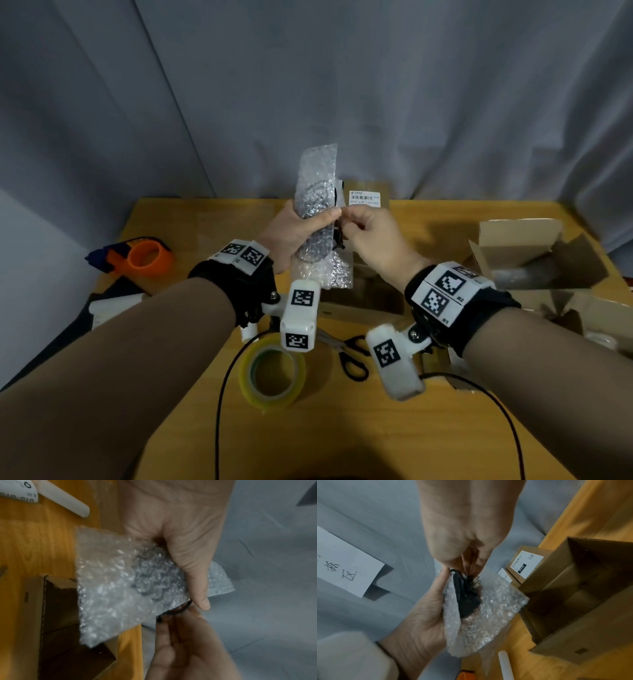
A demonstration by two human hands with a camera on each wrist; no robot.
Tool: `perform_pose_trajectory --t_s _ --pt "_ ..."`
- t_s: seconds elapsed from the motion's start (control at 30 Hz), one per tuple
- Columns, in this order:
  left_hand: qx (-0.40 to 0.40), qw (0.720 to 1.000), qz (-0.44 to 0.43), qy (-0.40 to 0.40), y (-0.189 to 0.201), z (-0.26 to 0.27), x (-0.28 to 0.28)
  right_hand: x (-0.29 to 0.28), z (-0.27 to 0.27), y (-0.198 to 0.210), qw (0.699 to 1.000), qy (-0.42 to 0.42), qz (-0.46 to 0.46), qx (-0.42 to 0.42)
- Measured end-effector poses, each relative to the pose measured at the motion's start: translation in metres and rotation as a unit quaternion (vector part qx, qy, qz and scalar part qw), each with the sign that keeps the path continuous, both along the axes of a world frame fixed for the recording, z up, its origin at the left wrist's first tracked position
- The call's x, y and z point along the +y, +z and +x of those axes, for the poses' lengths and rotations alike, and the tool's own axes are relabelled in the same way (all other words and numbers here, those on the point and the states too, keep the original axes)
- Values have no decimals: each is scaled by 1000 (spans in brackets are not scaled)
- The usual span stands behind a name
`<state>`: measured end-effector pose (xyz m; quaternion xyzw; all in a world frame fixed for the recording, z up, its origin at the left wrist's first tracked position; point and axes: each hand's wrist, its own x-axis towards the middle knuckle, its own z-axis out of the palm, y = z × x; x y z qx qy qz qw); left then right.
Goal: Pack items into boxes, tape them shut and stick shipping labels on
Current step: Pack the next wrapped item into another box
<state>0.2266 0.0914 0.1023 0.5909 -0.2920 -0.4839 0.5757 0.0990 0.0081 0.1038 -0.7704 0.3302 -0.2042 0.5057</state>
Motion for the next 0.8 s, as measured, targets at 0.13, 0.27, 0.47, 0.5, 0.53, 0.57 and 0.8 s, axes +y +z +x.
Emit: perform_pose_trajectory --t_s 0.13,0.27,0.47,0.5,0.53,0.57,0.8 --pt "-95 995 34 14 -12 2 -4 4 -6 12 976 -39 208 -47" --pt "-211 976 48 -1 -19 -4 -1 -1 -4 8 958 -69 280 -9" --pt "-202 979 2 -35 -22 -11 -4 -10 -11 -9 932 -56 357 19" --pt "-214 976 4 -38 -25 -11 -6 -9 -12 -9 935 -60 348 11" --pt "-232 972 9 -39 -27 -12 -8 -10 -12 -11 941 -63 333 4" --pt "-251 967 16 -34 -31 -13 -10 -10 -13 -13 946 -65 319 -4" --pt "-284 958 37 -12 -41 -25 -27 -9 -25 -20 935 -48 349 -25"
